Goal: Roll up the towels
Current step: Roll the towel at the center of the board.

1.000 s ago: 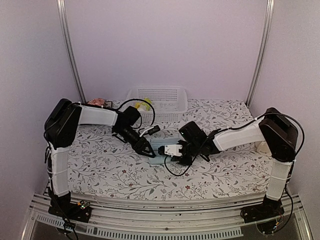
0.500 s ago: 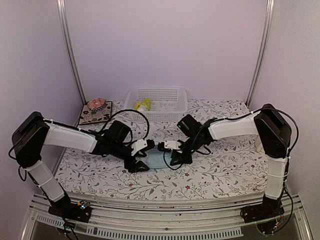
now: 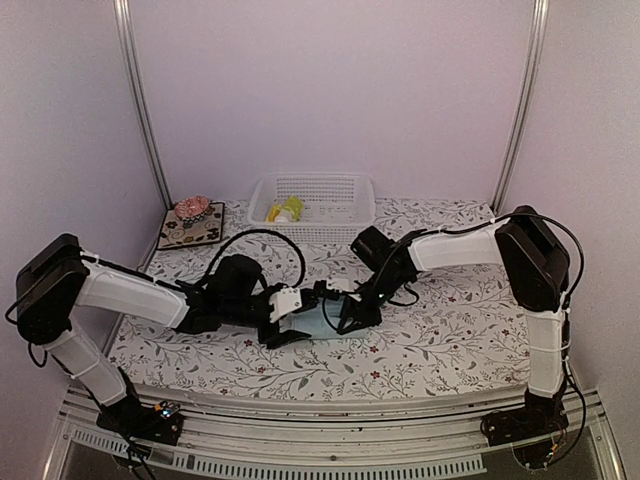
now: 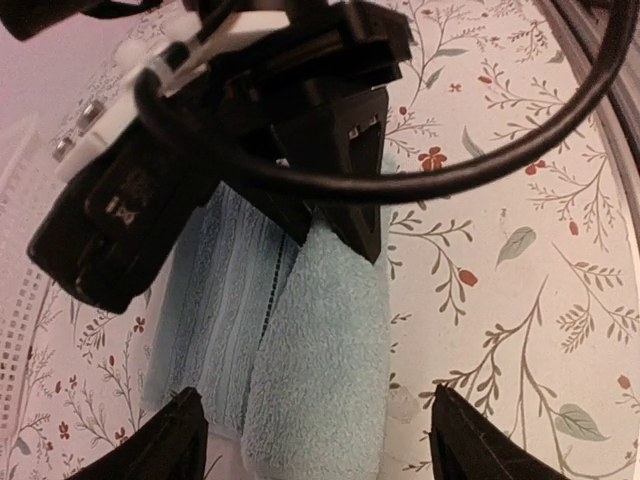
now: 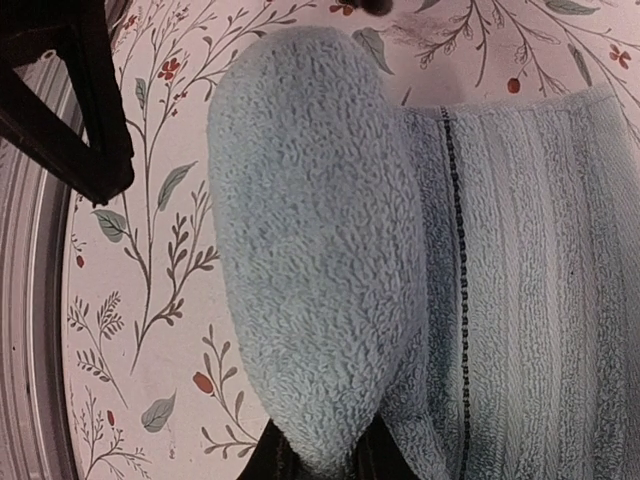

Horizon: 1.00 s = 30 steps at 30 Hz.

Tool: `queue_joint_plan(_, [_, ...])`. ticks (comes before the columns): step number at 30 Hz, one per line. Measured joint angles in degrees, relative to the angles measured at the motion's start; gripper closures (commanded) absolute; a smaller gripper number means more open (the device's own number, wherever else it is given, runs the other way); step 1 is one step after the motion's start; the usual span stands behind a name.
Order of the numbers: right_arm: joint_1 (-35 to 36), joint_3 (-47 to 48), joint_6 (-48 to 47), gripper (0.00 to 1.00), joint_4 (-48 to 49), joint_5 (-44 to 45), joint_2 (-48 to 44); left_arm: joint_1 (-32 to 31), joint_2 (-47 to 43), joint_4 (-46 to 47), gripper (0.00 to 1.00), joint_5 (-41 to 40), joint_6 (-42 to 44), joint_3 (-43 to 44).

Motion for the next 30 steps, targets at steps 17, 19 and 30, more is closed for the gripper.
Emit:
queue_joint_plan(17, [-0.33, 0.74, 1.18, 0.85, -2.54, -4.46, 1.11, -3.89, 5.77, -1.88, 0.25, -4.76, 3.34, 2.58])
queue_joint_plan(19, [-0.33, 0.74, 1.22, 0.85, -2.62, -4.48, 1.14, -4.13, 6.05, -2.51, 0.27, -4.96, 3.58, 2.89])
queue_joint_plan(30, [-0.63, 0.74, 2.38, 0.83, -2.71, -4.50, 1.44, -4.37, 10.88, -8.07, 0.70, -5.62, 4.24, 8.11])
